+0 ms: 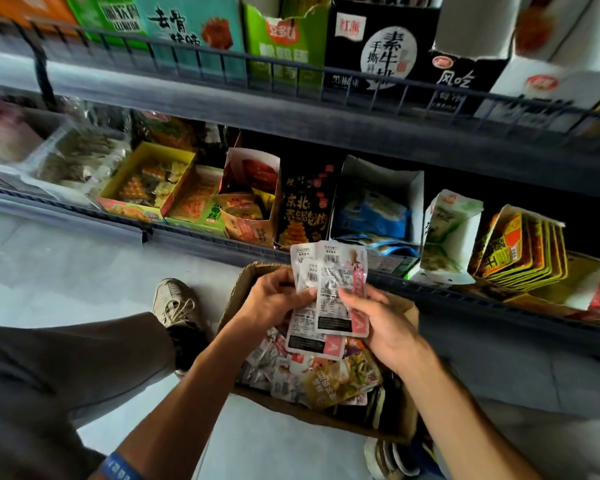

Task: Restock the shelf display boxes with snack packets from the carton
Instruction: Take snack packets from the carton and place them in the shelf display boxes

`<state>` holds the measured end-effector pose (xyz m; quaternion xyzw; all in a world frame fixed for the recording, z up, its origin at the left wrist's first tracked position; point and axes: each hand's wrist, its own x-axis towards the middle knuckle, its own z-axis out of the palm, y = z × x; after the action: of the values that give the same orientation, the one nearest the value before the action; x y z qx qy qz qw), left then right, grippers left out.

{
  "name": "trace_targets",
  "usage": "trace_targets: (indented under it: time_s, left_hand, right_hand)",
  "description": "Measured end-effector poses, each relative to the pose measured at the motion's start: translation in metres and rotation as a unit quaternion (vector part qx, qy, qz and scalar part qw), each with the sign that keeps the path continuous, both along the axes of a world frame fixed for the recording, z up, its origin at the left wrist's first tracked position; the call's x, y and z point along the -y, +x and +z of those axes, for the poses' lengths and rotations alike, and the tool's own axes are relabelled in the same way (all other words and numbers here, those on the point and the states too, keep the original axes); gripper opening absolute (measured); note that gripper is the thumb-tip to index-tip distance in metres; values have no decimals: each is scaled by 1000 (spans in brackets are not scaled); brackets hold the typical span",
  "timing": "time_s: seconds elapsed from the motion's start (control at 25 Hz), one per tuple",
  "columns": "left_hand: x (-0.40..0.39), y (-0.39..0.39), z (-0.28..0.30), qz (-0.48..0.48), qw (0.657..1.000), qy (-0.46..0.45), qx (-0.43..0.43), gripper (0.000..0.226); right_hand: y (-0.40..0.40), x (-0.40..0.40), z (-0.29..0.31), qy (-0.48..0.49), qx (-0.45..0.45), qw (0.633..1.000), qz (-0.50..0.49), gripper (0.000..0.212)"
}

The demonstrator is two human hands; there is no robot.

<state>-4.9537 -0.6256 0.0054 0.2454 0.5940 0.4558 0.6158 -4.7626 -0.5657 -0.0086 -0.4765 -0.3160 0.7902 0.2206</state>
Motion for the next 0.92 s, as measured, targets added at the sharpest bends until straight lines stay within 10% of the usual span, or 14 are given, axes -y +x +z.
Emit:
trace_targets:
  time_s: [0.24,0.4,0.52,0.6,0.76,0.92]
  left_hand:
    - [-4,3,9,-68,980,27,-185,33]
    - [-9,-12,16,-39,976,-90,194,76]
    - [-14,-6,16,12,965,-38,260,42]
    - [-15,2,12,32,982,29,186,11]
    - [-13,1,4,47,985,121,109,40]
    - [-14,-10,24,-178,965,175,-80,34]
  right_hand:
    - [-5,-2,19,220,148,963,41,24]
    - [-3,-13,19,554,263,784,96,33]
    - [-10,-11,13,726,313,601,114,39]
    - [-12,-11,16,687,302,657,62,40]
    - [-8,-12,39,201,72,975,-67,39]
    - [-6,-19,46,99,67,992,-39,87]
